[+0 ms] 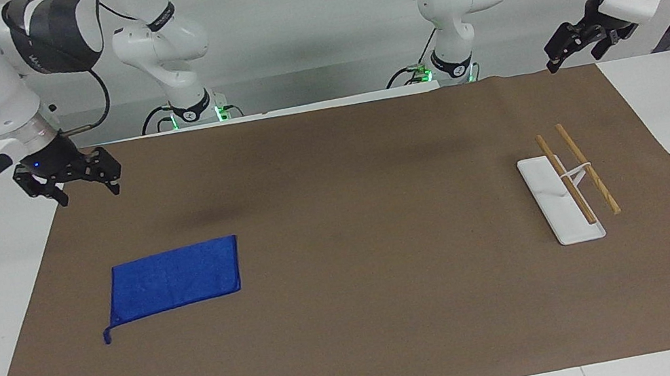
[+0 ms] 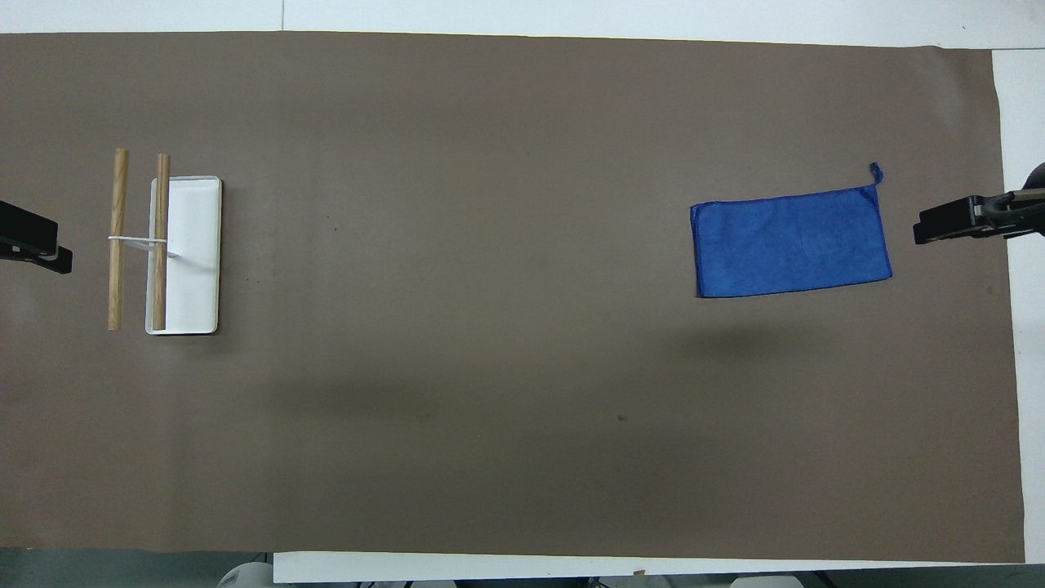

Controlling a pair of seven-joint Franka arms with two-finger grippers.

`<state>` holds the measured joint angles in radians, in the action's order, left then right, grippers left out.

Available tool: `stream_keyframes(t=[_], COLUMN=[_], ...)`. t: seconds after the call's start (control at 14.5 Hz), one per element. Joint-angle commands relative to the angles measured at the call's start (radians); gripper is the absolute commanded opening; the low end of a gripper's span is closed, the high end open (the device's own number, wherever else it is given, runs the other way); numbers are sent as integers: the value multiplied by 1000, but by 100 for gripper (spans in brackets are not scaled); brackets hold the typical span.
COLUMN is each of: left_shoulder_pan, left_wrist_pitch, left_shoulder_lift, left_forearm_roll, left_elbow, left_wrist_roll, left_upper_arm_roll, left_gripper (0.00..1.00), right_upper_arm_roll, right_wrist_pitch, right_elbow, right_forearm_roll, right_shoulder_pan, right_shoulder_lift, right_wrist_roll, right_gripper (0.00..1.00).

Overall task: Right arm passes towel to left arm to hang
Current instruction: 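Reach the right gripper down to the blue towel's near edge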

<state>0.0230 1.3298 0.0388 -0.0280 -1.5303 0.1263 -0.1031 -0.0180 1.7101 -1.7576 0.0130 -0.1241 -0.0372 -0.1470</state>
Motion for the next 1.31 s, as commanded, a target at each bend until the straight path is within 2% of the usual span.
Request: stream_keyframes(t=[0.0, 0.28, 0.48, 0.55, 0.76, 0.97, 1.11, 1.24], left_shoulder_pan=[5, 5, 5, 5, 5, 5, 5, 5], left_wrist_pitch=[-9, -9, -9, -9, -9, -9, -9, -9], left_shoulder_lift=[18, 18, 18, 18, 18, 18, 18, 18], left_forearm_roll=[14, 14, 14, 14, 14, 14, 14, 14], left_elbow=[-16, -16, -16, -16, -14, -16, -16, -16], left_wrist_roll=[-2, -2, -2, -2, -2, -2, -2, -2], left_upper_arm_roll=[0, 0, 0, 0, 0, 0, 0, 0], left_gripper=[100, 100, 100, 100, 100, 100, 100, 100], right_upper_arm_roll=[0, -10, -17, -22, -26, -26, -25, -25], right_wrist_pitch=[-1, 6, 17, 64, 323, 537, 629, 669], right_elbow=[-3, -6, -16, -38, -189, -276, -316, -344], right_forearm_roll=[5, 5, 5, 5, 5, 5, 5, 5], right_shoulder_pan=[-12, -12, -9, -9, -9, -18, -19, -20], right_shoulder_lift=[0, 3, 48, 74, 132, 186, 221, 238], right_wrist_roll=[-32, -29, -26, -28, -54, -135, -151, -152], right_gripper=[100, 100, 100, 100, 100, 100, 100, 100])
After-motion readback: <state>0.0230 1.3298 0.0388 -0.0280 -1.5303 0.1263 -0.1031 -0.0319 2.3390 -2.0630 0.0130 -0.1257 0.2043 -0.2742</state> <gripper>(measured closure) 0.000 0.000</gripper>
